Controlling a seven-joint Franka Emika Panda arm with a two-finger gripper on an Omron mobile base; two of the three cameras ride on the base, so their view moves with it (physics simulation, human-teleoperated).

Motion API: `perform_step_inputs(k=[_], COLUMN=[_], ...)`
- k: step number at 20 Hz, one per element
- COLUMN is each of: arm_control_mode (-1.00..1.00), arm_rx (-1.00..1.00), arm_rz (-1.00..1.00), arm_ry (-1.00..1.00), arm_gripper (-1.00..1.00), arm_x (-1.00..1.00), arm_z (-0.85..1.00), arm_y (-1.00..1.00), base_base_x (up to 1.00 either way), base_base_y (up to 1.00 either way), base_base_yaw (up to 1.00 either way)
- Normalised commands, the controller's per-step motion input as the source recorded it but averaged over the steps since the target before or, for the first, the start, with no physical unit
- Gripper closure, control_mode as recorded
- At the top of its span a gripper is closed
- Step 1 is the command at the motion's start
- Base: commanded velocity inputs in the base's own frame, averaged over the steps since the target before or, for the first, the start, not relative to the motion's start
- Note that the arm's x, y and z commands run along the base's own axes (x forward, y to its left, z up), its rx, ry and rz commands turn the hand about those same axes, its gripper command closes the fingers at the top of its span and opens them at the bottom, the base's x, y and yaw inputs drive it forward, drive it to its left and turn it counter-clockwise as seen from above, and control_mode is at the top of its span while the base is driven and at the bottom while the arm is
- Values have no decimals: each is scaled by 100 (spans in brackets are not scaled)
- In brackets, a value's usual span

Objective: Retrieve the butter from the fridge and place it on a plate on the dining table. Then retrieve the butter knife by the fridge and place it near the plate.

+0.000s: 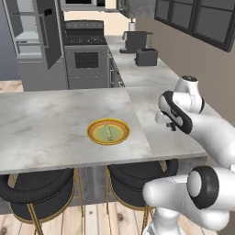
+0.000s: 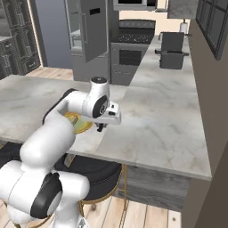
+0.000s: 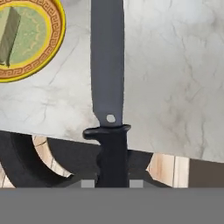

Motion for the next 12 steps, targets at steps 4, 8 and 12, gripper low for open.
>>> perform_step_inputs(k=[4, 8, 12], arm_control_mode=[-100, -100, -100], arm_rx=[0, 0, 0], arm_rz=[-16, -27, -27], arm_ry=[17, 14, 12], arm_gripper=[100, 100, 100], arm_x=[97, 87, 79], arm_z=[-20, -47, -49], arm_y=[16, 34, 36], base_base_x=[0, 0, 0], base_base_y=[0, 0, 0], base_base_yaw=[0, 0, 0])
